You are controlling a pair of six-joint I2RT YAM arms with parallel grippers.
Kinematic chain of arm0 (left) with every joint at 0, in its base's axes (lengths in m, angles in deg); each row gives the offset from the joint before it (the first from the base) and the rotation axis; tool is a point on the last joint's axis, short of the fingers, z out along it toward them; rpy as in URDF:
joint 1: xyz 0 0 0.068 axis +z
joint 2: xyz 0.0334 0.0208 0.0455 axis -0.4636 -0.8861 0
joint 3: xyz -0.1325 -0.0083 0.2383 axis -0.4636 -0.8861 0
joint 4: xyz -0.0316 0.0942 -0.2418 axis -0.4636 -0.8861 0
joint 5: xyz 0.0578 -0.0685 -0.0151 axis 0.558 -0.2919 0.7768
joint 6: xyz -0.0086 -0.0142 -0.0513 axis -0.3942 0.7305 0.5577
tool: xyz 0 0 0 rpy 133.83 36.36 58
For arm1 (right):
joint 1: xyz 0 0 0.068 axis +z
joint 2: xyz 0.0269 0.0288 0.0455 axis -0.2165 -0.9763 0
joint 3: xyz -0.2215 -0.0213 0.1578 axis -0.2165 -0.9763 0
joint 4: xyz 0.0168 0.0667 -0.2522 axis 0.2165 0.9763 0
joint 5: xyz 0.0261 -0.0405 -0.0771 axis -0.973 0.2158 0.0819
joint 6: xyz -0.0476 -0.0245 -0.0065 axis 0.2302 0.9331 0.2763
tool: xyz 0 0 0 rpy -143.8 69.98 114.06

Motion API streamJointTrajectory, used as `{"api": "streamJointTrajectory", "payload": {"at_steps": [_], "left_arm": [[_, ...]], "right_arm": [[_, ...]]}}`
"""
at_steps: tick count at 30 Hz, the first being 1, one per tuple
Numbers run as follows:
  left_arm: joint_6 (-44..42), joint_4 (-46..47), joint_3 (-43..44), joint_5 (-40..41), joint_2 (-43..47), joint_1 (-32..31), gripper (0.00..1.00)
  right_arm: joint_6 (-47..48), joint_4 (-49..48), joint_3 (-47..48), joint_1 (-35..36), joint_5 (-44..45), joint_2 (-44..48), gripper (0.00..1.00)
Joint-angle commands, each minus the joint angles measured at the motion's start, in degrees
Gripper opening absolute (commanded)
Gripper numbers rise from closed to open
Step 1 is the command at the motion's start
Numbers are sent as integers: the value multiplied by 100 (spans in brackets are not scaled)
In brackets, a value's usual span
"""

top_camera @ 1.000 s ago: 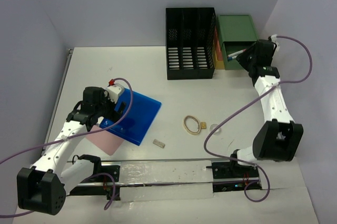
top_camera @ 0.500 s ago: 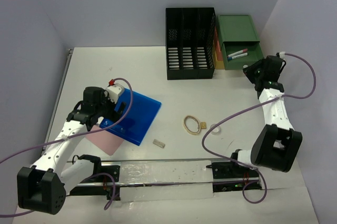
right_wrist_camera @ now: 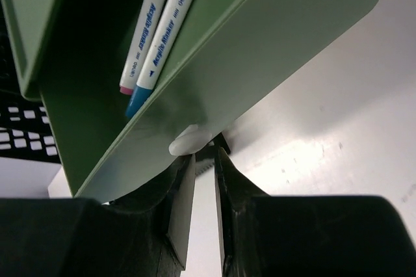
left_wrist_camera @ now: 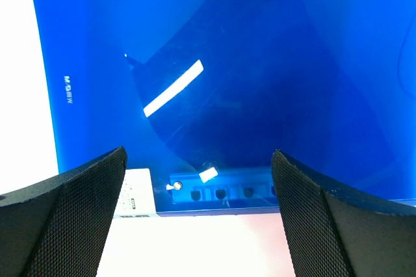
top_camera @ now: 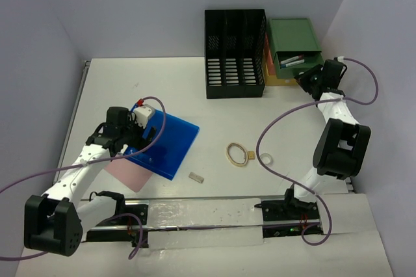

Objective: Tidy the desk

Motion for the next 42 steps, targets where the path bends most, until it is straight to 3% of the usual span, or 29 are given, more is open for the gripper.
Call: {"api": "streamJointTrajectory", "payload": {"at_steps": [1, 11, 20, 30, 42], "left_arm": [[52, 159, 77, 75, -183, -15, 99], [72, 182, 97, 264, -415, -15, 99], [81, 199, 89, 371, -506, -15, 99], [81, 199, 89, 354, -488, -15, 99], [73, 190, 80, 336, -515, -15, 99]], "right_arm": [[-203, -803, 490, 63, -4, -237, 25], [-666, -1092, 1583, 204, 157, -1563, 25], [-689, -1008, 2268, 275, 201, -1948, 25], [-756, -1451, 1030, 248, 192, -1338, 36], [-1308, -2714, 454, 170, -9, -1583, 39]]}}
